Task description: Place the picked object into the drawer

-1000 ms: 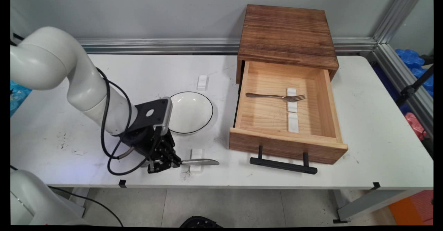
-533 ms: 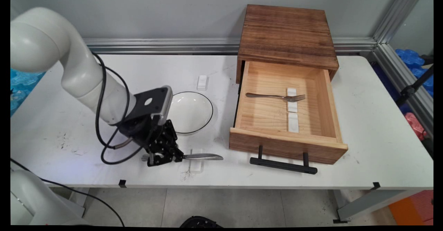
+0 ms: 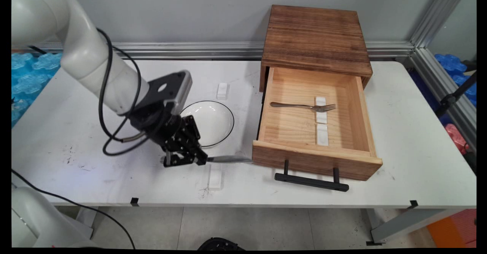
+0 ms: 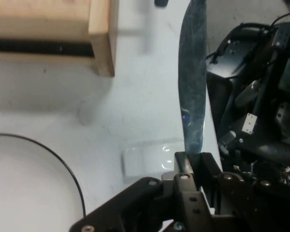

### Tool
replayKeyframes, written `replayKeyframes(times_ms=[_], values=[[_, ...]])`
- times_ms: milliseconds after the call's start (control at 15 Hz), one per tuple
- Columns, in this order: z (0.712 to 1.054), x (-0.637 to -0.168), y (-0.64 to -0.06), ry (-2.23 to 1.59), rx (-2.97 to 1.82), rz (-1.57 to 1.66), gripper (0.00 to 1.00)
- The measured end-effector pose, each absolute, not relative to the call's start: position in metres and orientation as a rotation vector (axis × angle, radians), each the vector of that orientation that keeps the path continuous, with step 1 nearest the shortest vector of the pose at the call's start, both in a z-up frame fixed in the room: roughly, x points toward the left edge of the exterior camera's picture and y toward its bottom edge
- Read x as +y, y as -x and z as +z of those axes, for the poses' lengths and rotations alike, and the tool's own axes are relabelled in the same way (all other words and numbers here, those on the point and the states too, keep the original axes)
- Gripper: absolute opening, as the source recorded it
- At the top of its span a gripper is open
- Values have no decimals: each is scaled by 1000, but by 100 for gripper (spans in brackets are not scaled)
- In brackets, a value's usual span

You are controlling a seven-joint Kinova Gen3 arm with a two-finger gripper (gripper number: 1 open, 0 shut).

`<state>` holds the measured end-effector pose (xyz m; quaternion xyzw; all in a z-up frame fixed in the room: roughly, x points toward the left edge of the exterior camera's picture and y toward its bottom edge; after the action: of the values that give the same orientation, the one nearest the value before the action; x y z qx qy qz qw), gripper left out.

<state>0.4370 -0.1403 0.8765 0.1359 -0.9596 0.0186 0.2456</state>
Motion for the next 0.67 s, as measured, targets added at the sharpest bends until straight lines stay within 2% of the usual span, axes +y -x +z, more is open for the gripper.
replayKeyframes(times_ms=[667], values=[[941,-177,-418,-299,-2572,68,0]])
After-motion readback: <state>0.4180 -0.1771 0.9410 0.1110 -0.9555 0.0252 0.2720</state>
